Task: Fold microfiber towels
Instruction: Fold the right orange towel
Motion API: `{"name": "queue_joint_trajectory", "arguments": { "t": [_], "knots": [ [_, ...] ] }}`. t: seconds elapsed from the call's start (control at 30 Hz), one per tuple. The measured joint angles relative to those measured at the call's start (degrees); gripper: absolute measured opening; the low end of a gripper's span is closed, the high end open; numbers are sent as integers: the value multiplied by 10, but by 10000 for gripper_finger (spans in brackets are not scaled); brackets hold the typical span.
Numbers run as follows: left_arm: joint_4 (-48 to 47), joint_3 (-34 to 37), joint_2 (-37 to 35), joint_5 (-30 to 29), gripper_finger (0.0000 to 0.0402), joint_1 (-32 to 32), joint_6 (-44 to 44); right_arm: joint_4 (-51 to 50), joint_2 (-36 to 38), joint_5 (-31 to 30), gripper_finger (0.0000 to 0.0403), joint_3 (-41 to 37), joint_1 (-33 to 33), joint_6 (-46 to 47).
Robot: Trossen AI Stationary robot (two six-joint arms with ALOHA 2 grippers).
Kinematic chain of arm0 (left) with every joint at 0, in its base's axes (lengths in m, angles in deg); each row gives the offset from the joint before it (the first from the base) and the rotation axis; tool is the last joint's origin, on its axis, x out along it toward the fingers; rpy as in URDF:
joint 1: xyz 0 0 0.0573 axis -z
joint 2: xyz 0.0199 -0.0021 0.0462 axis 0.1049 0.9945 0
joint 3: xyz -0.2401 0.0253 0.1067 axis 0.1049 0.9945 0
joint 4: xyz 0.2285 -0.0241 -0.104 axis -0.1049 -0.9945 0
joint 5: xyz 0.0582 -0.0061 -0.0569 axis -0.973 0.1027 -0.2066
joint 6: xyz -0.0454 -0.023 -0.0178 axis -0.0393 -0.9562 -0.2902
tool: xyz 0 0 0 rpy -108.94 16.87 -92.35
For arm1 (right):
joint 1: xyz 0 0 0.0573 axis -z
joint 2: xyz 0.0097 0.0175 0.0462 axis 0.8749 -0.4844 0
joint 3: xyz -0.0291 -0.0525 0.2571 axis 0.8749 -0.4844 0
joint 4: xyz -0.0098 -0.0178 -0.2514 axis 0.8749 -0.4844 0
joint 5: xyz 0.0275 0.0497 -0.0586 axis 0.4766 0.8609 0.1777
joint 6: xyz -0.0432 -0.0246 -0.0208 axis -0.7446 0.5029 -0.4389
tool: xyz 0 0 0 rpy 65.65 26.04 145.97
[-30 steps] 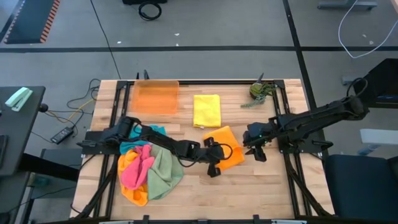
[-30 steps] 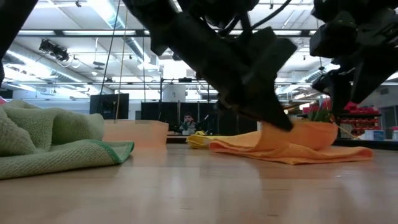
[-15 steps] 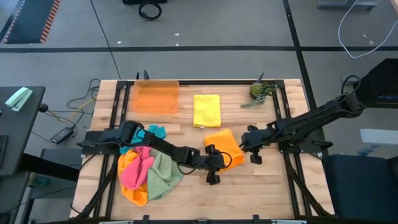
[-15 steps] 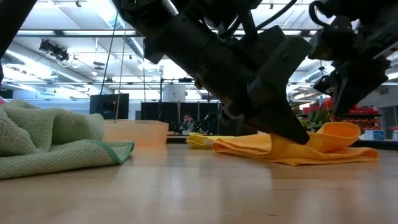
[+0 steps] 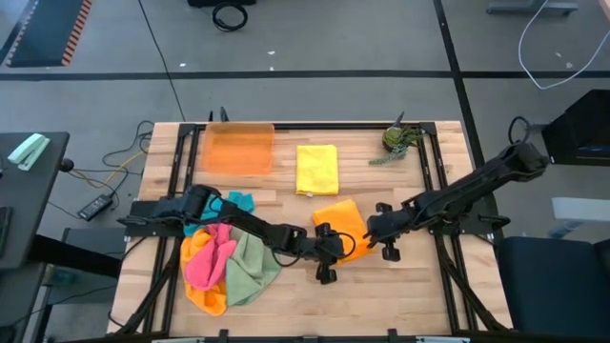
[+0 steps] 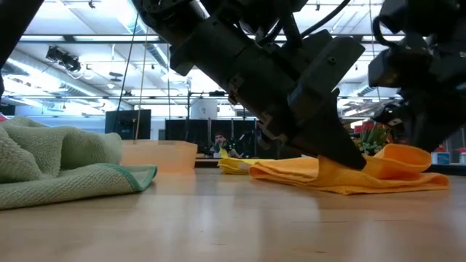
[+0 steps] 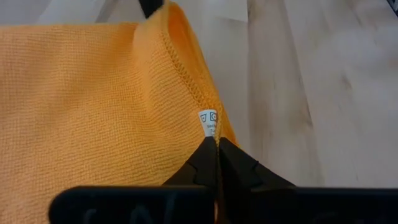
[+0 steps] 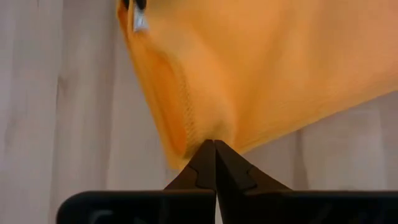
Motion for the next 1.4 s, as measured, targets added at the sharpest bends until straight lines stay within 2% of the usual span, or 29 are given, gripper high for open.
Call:
{"name": "queue_joint_trajectory", "arguments": {
  "t": [0.23, 0.4, 0.53, 0.67, 0.83, 1.1, 1.4],
  "knots": [
    [6, 0, 0, 0, 119, -5, 0, -2, -18, -1, 2, 0, -16, 4],
    [-10, 0, -19, 1, 173, -11, 1, -28, 33, -14, 2, 0, -16, -2],
    [-31, 0, -45, 2, 193, -20, 10, -26, 78, -31, 1, 0, -17, -1],
    [-38, 0, -50, 1, 189, -32, 18, -7, 72, -44, 1, 1, -17, -3],
    [-76, 2, -25, 3, 152, -43, -18, 37, 17, -43, 1, 1, -23, -16],
    [-71, 0, -3, 21, 101, -42, -32, 40, -40, -27, 1, 1, -43, -5],
    [-67, 0, -3, 24, 85, -45, -28, 44, -83, -32, 1, 2, -74, 8]
  ]
}}
